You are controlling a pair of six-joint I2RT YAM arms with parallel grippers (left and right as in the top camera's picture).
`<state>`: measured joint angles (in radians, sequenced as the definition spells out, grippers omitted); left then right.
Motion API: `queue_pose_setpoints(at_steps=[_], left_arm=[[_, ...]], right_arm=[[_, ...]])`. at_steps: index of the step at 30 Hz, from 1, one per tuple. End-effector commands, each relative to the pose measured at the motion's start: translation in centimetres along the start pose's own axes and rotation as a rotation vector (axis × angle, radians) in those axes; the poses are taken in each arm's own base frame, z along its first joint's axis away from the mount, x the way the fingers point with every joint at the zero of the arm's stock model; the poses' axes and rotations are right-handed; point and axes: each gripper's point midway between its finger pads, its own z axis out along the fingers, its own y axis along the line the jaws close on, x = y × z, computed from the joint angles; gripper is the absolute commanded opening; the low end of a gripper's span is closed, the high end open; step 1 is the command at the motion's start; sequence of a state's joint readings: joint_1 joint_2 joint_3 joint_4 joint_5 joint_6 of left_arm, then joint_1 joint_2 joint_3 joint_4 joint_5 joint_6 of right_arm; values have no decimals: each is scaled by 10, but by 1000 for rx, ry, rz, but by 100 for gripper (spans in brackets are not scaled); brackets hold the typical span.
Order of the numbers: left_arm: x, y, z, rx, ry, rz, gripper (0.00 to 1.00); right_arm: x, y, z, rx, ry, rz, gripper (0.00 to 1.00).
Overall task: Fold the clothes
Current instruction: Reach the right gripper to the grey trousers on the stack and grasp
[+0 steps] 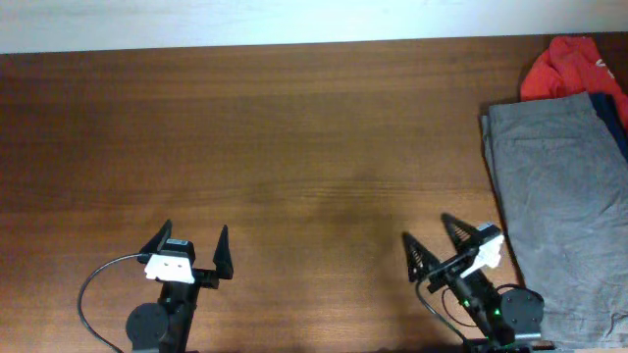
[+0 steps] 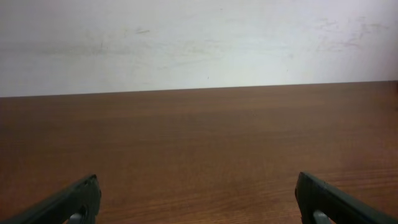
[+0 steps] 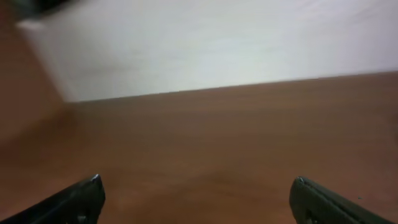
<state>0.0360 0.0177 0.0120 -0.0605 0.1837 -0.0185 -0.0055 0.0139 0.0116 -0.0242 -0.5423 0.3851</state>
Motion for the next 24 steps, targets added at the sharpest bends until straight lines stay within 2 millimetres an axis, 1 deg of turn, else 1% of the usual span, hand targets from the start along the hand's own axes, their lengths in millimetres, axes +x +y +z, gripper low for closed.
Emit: queue_pose_setpoints(at_steps=[1,2,4,6,7,9,10,13,14,15,16,18,19,20,21,22,24], left_arm=[[4,2,0,-7,12,9,99],[4,2,0,-7,12,9,100],[4,2,0,-7,12,9,99],[4,2,0,-7,12,9,99],[4,2,0,-7,12,9,99],[4,2,0,-7,12,9,99],[4,2,0,-7,12,9,99],[4,2,0,-7,12,9,99],[4,2,0,-7,12,9,99],[4,2,0,-7,12,9,99],[4,2,0,-7,12,9,99],[4,2,0,-7,12,9,99],[4,2,0,-7,12,9,99],[4,2,0,-7,12,9,99],[4,2,0,-7,12,9,99],[4,2,0,-7,12,9,99],[4,2,0,-7,12,9,99]], right_arm=[[11,39,-5,-210,108,366,98],[3,41,-5,-218,79,379,98],[-21,47,-6,-249,-18,319,98],[-45,42,-8,-208,-122,288,98],[-69,37,-12,-144,-211,248,98],[-98,35,-16,-76,-285,150,98],[-118,29,-14,6,-297,83,98],[-150,10,0,182,-230,-5,98],[-161,2,8,236,-196,-28,98],[-177,-12,20,321,-158,-48,98],[-198,-37,32,464,-108,-54,98],[-210,-66,51,606,-1,-79,98],[-214,-84,66,678,113,-130,98],[-213,-105,81,744,228,-161,98],[-210,-120,90,793,296,-170,98],[-207,-140,99,865,362,-175,98],[-202,-168,107,975,422,-189,98]])
